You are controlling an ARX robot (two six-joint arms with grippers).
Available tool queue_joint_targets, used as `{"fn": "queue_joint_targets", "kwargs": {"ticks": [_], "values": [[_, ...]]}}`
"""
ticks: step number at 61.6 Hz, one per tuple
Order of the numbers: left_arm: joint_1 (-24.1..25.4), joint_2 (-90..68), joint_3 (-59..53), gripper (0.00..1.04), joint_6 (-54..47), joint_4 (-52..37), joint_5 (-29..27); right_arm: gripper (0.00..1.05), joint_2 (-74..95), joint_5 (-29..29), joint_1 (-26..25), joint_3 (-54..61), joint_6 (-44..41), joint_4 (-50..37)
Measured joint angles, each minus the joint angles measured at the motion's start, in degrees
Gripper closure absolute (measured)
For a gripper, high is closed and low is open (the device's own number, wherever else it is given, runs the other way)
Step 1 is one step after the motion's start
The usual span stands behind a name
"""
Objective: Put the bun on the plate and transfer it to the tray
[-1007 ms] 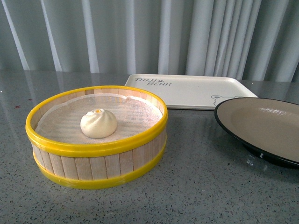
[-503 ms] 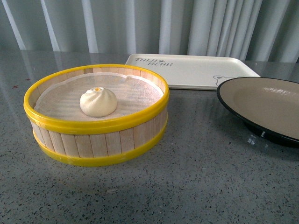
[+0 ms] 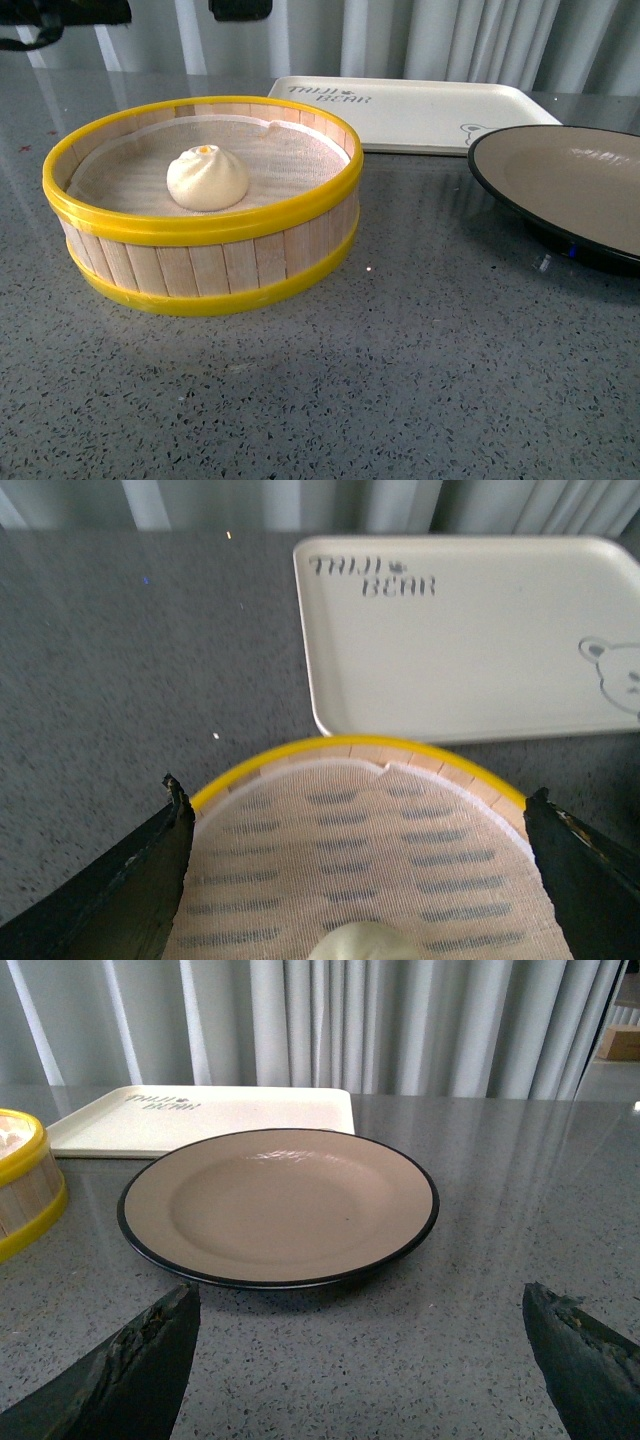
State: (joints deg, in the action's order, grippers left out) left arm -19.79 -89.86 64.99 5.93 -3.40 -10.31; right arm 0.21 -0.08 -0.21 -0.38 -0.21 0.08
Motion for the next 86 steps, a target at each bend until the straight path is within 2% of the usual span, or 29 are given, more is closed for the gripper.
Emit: {"fn": "queue_joint_targets", "kwargs": {"ticks": [31, 86], "values": [[1.57, -2.03, 0.79, 0.07, 1.62, 10.51, 2.75, 0.09, 0.0, 0.02, 0.0, 0.0, 0.0, 0.0], [-0.85, -5.99, 0.81, 0.07, -0.09, 11.61, 0.7, 0.09, 0.0, 0.0, 0.0, 0.0, 0.0, 0.0]]}}
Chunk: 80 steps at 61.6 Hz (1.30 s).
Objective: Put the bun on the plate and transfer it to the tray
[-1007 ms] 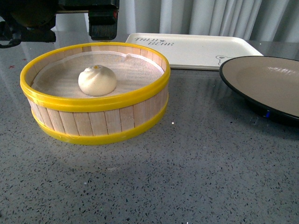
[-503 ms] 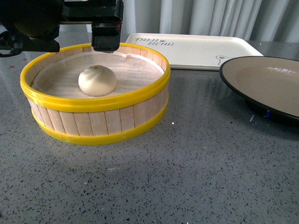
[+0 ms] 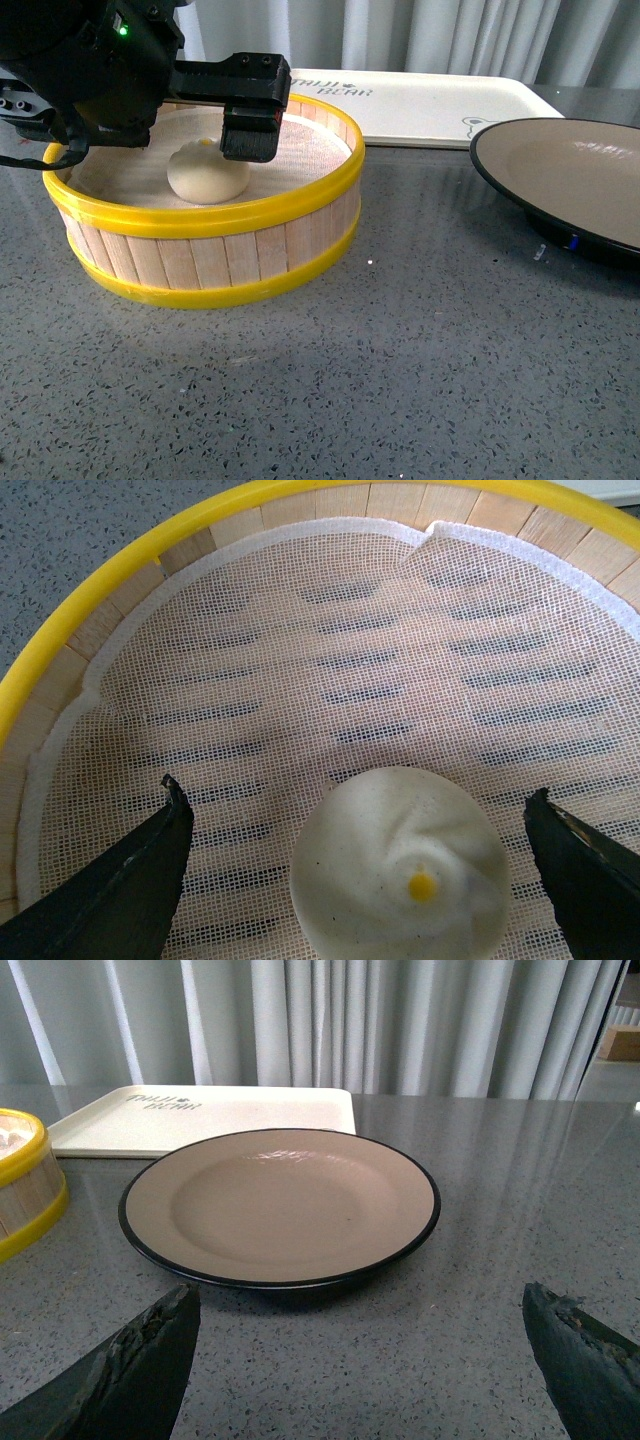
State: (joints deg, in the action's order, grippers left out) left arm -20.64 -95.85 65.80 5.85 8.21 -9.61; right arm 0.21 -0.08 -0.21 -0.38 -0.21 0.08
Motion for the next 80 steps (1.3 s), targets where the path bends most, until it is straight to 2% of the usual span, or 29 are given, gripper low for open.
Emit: {"fn": "queue_joint_targets", "kwargs": {"ticks": [17, 25, 34, 52, 80], "values": [[-0.33, -0.24, -0.31, 0.07, -1.01, -0.39, -0.35, 0.09, 0.0, 0.0, 0.0, 0.0, 0.0, 0.0], [-0.37, -0.24, -0.57, 0.28, -1.11, -0.61, -0.37, 0.09, 0.0, 0.0, 0.0, 0.0, 0.0, 0.0], [-0.35, -0.24, -0.68, 0.6, -1.11, -1.18, -0.35, 0.09, 0.0, 0.0, 0.0, 0.0, 0.0, 0.0], [-0.09, -0.22, -0.79, 0.98, -1.09, -1.49, 0.09, 0.09, 0.0, 0.0, 0.0, 0.0, 0.0, 0.0], [0.57, 4.28, 1.14, 1.0, -1.55, 0.61, 0.68, 0.09, 0.0, 0.0, 0.0, 0.0, 0.0, 0.0]]}}
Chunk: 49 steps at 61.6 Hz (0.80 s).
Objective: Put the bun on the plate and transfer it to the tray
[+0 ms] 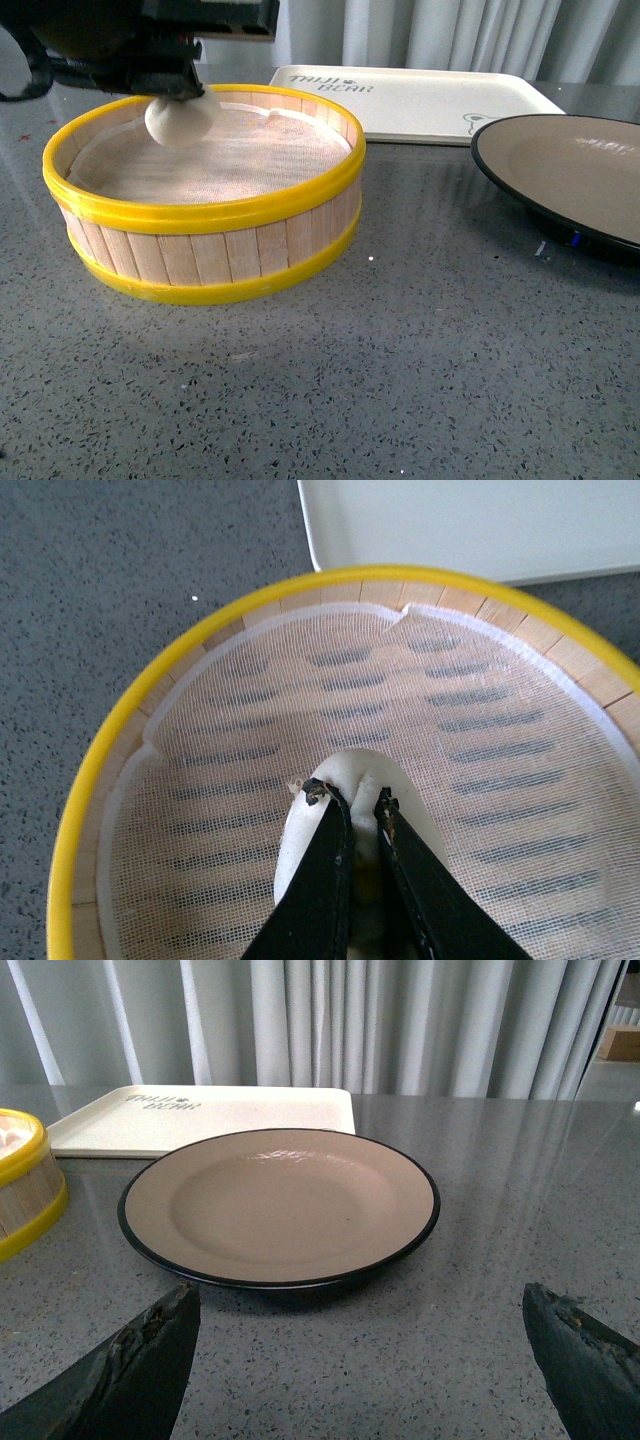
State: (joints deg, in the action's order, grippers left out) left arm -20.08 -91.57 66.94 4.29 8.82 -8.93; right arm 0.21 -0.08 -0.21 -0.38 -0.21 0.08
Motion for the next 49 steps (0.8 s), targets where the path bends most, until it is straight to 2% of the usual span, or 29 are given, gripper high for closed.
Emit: {"fn": "queue_joint_targets", "kwargs": {"ticks": [8, 19, 49], "values": [[0.07, 1.16, 1.86, 1.0, -0.39, 0.7, 0.15, 0.09, 0.0, 0.0, 0.0, 0.0, 0.0, 0.0], [-2.62, 0.94, 6.93, 1.0, -0.44, 1.18, 1.16, 0.09, 0.0, 0.0, 0.0, 0.0, 0.0, 0.0], [-15.65, -18.82, 31.41, 1.0, -4.7, 2.34, 5.29, 0.09, 0.0, 0.0, 0.0, 0.0, 0.0, 0.0]]}}
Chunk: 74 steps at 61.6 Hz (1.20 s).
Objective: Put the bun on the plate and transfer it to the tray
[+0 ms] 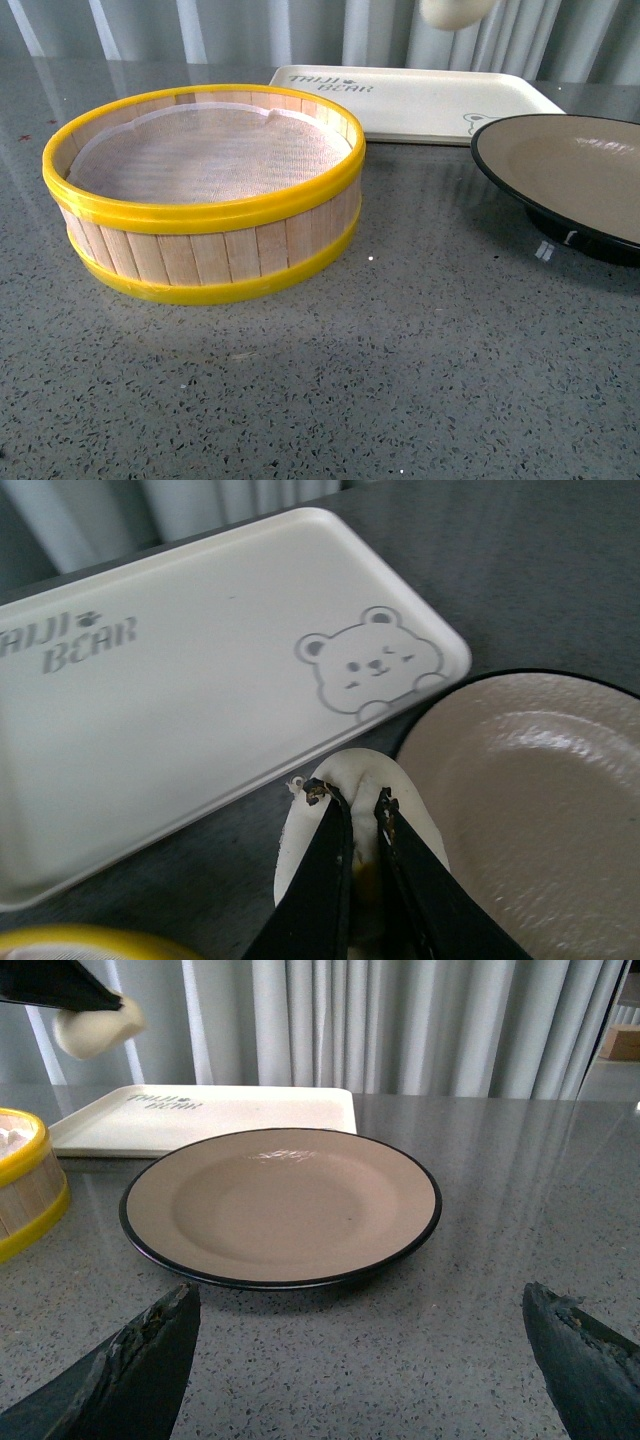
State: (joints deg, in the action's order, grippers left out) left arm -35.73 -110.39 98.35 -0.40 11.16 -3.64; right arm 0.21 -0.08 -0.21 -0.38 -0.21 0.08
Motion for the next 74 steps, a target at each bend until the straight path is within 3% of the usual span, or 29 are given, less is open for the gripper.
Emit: {"fn": "queue_joint_targets", "kwargs": {"ticks": [18, 40, 74], "values": [[-4.02, -9.7, 9.57, 1.0, -1.46, 1.51, 3.65, 0.09, 0.0, 0.0, 0.0, 0.0, 0.0, 0.0], [-8.9, -12.72, 8.41, 1.0, -4.09, -1.4, 6.86, 0.09, 0.0, 0.0, 0.0, 0.0, 0.0, 0.0], [-9.92, -14.86, 7.21, 1.0, -10.62, -2.36, 1.66, 0.09, 0.0, 0.02, 0.0, 0.0, 0.0, 0.0]]}}
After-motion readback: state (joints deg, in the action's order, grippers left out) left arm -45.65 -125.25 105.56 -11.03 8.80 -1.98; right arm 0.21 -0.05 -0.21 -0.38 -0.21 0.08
